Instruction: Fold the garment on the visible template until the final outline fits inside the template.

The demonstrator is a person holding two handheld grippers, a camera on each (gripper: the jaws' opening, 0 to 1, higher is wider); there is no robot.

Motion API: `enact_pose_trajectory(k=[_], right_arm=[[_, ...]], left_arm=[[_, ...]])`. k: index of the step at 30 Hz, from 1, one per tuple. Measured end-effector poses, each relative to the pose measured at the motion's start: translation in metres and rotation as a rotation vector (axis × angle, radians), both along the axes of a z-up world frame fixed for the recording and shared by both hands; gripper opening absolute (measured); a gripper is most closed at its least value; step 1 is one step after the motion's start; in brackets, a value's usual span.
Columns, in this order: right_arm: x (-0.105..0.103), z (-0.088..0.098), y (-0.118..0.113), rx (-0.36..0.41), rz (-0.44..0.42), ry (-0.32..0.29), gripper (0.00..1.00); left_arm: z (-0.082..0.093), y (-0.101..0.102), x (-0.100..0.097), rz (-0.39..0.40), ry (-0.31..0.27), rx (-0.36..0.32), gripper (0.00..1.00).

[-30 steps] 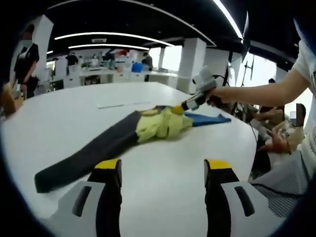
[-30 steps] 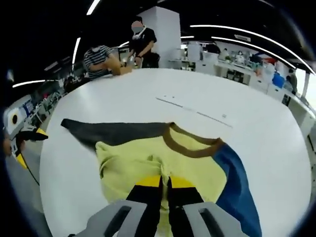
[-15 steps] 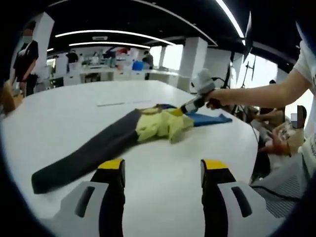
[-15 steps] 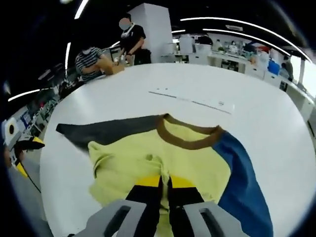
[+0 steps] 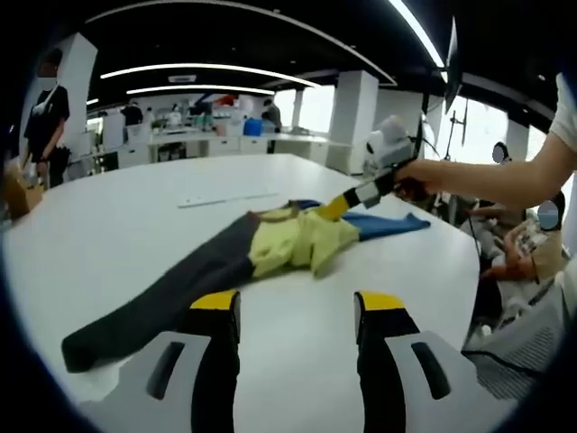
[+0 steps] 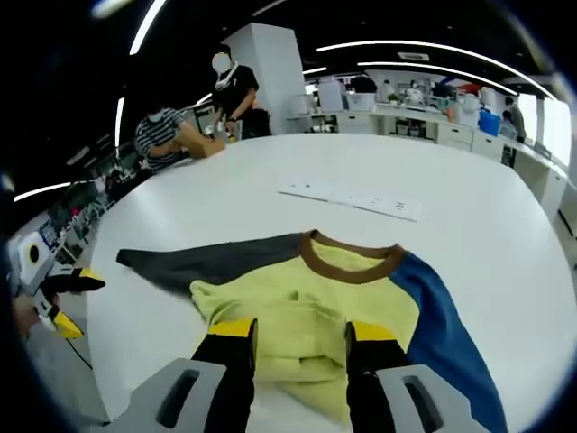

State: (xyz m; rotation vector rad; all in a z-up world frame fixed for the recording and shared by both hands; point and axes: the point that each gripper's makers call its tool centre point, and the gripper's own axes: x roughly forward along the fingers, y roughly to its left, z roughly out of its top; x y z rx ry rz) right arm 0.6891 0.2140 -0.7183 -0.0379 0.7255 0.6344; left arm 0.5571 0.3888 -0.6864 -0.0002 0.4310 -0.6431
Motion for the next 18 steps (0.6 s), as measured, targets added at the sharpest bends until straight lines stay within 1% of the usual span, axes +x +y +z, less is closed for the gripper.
enact_pose_trajectory(k=[2,4,7,10,13,17,18], right_arm=[[-0.008,0.003,0.003,0.002,-0.004,0.005,0.44],[-0.015,0.004,0.005,0.010,-0.010,0.014,0.44],[-0.027,0.003,0.009,0.022,-0.029,0.031,0.46],[-0.036,0.001,0.012,0.014,-0.041,0.038,0.49],[-0.046,-0.001,0.016,0.029,-0.055,0.053,0.48],[-0.057,-0.005,0.019,0.037,-0.077,0.062,0.48],[-0.060,-0.008,0.019,0.045,-0.092,0.076,0.48]], left_arm=[[0.001,-0.003,0.005,0.007,-0.001,-0.006,0.43],[0.001,-0.009,0.011,0.008,-0.010,-0.001,0.42],[0.002,-0.019,0.017,-0.002,-0.017,-0.006,0.41],[0.002,-0.030,0.022,-0.014,-0.022,-0.012,0.39],[-0.001,-0.039,0.029,-0.023,-0.025,0.007,0.38],[-0.004,-0.048,0.038,-0.022,-0.016,0.003,0.35],[-0.005,-0.050,0.039,-0.022,-0.015,0.004,0.35]])
